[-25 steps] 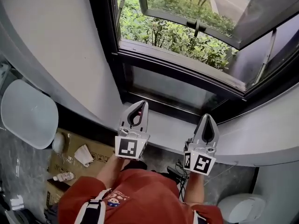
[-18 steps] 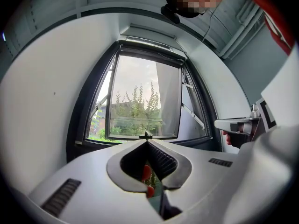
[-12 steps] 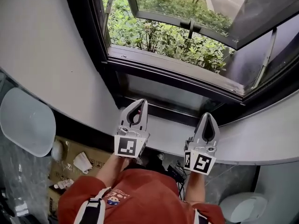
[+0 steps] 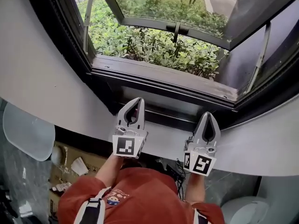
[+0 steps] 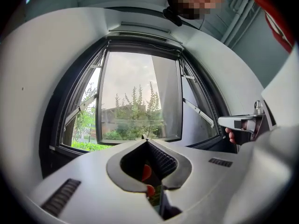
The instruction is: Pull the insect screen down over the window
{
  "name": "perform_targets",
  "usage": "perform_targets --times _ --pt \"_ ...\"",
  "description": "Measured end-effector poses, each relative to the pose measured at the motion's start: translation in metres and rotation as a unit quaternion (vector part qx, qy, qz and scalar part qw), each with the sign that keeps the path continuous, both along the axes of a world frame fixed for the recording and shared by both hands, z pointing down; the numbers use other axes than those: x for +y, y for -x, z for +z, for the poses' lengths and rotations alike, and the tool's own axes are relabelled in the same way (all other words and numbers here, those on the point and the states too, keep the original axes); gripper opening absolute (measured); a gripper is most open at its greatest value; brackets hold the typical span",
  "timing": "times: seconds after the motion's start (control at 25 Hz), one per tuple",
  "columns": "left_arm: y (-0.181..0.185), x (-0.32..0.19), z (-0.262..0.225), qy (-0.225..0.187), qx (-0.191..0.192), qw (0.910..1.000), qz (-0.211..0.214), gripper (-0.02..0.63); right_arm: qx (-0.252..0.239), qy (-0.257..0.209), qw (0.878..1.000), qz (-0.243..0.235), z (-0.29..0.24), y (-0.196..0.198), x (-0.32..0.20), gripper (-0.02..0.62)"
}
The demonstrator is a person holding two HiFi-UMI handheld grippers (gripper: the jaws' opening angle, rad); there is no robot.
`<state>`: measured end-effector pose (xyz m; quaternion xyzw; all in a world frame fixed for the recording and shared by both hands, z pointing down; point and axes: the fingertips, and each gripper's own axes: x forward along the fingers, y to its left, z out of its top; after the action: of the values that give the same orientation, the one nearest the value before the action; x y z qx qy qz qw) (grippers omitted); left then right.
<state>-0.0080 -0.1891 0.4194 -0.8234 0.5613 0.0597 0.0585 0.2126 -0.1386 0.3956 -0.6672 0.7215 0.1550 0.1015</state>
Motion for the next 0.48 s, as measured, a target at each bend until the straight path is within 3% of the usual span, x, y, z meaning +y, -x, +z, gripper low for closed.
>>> perform_targets --times 0.48 --pt "0.000 -0.024 -0.001 0.001 -0.007 0.9999 -0.008 0.005 -0.010 -0.001 1.000 0.001 0.004 -0.009 -0.025 0.009"
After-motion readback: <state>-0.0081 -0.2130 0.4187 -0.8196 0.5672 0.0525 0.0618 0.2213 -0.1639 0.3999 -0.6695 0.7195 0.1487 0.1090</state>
